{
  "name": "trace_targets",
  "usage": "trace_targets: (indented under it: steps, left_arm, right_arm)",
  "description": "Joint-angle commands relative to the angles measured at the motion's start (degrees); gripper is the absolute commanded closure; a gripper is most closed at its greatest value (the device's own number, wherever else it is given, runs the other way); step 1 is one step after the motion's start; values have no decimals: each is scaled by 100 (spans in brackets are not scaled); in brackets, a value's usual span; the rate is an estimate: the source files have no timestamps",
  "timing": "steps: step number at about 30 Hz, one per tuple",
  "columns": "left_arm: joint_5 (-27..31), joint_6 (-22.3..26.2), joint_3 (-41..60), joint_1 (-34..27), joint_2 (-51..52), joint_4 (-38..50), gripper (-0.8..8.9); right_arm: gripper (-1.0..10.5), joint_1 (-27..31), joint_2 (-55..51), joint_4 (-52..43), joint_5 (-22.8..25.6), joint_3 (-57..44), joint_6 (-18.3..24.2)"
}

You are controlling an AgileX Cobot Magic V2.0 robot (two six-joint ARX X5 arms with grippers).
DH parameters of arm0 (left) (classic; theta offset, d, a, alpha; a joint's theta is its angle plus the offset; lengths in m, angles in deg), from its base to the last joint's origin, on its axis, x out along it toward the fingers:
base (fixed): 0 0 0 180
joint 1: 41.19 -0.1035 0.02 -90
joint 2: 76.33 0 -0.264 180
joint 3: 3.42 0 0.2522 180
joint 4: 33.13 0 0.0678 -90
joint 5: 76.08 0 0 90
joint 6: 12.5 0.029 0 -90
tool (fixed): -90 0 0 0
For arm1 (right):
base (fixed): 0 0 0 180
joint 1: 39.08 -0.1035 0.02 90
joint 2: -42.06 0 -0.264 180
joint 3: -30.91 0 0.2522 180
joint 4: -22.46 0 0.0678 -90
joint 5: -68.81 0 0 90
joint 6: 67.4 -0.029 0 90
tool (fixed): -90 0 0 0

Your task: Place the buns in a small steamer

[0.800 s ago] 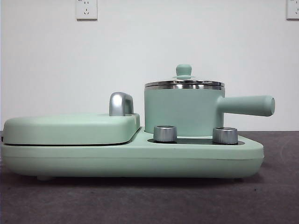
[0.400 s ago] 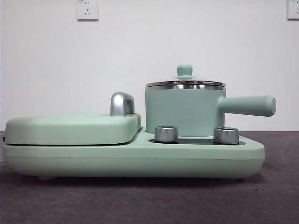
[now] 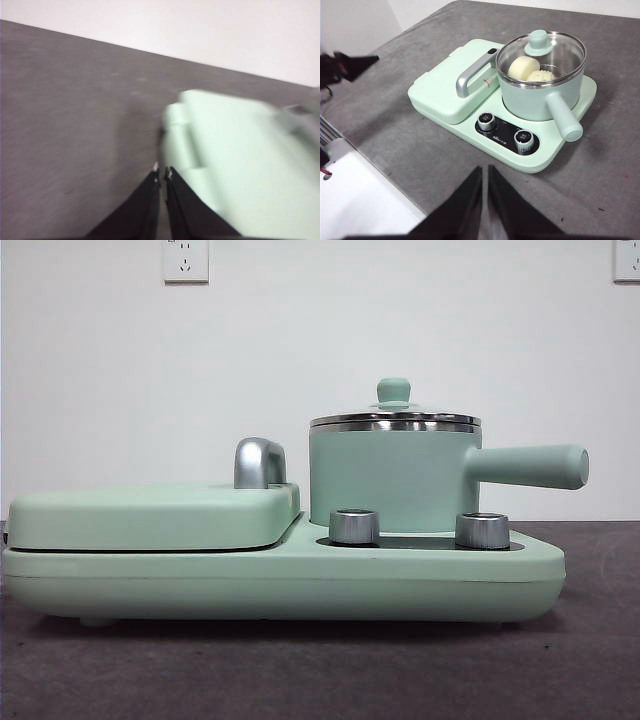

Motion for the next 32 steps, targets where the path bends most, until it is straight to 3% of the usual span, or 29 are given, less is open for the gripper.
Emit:
trace_targets:
  steps: [1, 16, 32]
  left_arm:
    - [-7, 348, 404, -282, 299, 116, 789]
    - [-7, 1403, 909, -619, 745, 240, 789]
    - [-7, 1429, 914, -619, 745, 254, 789]
  right_arm:
    - [929, -55, 42, -50, 7, 72, 31]
    - [929, -55, 42, -50, 7, 72, 31]
    - [929, -55, 42, -50, 7, 72, 31]
